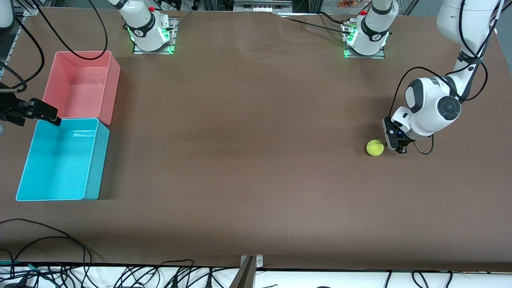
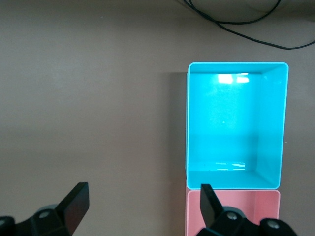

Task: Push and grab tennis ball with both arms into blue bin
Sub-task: 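Push the ball with the left gripper while the right gripper reaches toward it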

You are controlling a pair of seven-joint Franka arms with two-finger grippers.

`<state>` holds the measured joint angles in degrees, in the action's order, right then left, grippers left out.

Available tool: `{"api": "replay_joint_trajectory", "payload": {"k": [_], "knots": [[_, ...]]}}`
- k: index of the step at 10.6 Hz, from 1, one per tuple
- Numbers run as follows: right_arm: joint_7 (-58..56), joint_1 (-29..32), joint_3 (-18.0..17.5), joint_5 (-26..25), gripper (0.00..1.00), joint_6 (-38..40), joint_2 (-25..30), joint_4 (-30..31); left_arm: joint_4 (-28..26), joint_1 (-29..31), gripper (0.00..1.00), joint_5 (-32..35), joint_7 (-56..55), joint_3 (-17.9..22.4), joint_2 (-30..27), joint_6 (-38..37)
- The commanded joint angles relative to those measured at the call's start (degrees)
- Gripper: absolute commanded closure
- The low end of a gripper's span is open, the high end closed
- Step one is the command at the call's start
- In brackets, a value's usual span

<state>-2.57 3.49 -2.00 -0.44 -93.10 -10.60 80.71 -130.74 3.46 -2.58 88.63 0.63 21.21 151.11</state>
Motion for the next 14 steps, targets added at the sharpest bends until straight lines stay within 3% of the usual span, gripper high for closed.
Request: {"api": "replay_joint_trajectory", "payload": {"k": [1,3,4,6,8,9,10,11,14], "knots": [[-0.60,0.29,-0.11,0.62,0.00,0.11,-0.21,-0.82,1.44,-3.45,1.00,-4.52,-0.81,-0.45,2.24,1.38],[-0.60,0.29,-0.11,0.62,0.00,0.02,-0.21,-0.82,2.94,-6.34,1.00,-4.36,-11.48,-4.74,3.92,1.55],[-0.60,0.29,-0.11,0.53,0.00,0.02,-0.30,-0.82,4.68,-10.36,1.00,-2.53,-23.38,-8.94,4.27,1.99],[-0.60,0.29,-0.11,0.53,0.00,0.11,-0.64,-0.82,7.07,-13.57,1.00,8.24,-44.69,-9.33,5.24,1.82],[-0.51,0.20,-0.11,0.44,0.00,0.02,-0.73,-0.82,6.81,-11.21,1.00,10.05,-46.44,-9.34,4.28,1.73],[-0.34,0.03,-0.11,0.53,0.00,0.02,-0.74,-0.73,6.55,-9.80,0.84,10.05,-46.27,-9.34,3.40,1.47],[0.01,-0.15,-0.20,0.62,0.00,-0.15,-1.34,-0.73,6.29,-9.01,0.54,10.05,-46.09,-9.34,2.35,1.38],[0.28,-0.32,-0.28,0.79,0.00,-0.24,-1.44,-0.73,6.11,-8.04,0.01,10.05,-46.00,-9.34,1.38,1.29],[-0.33,-0.50,-0.46,0.79,0.00,-1.73,-2.92,-0.56,2.53,-7.33,0.00,10.05,-47.14,-9.25,-7.46,-1.78]]}}
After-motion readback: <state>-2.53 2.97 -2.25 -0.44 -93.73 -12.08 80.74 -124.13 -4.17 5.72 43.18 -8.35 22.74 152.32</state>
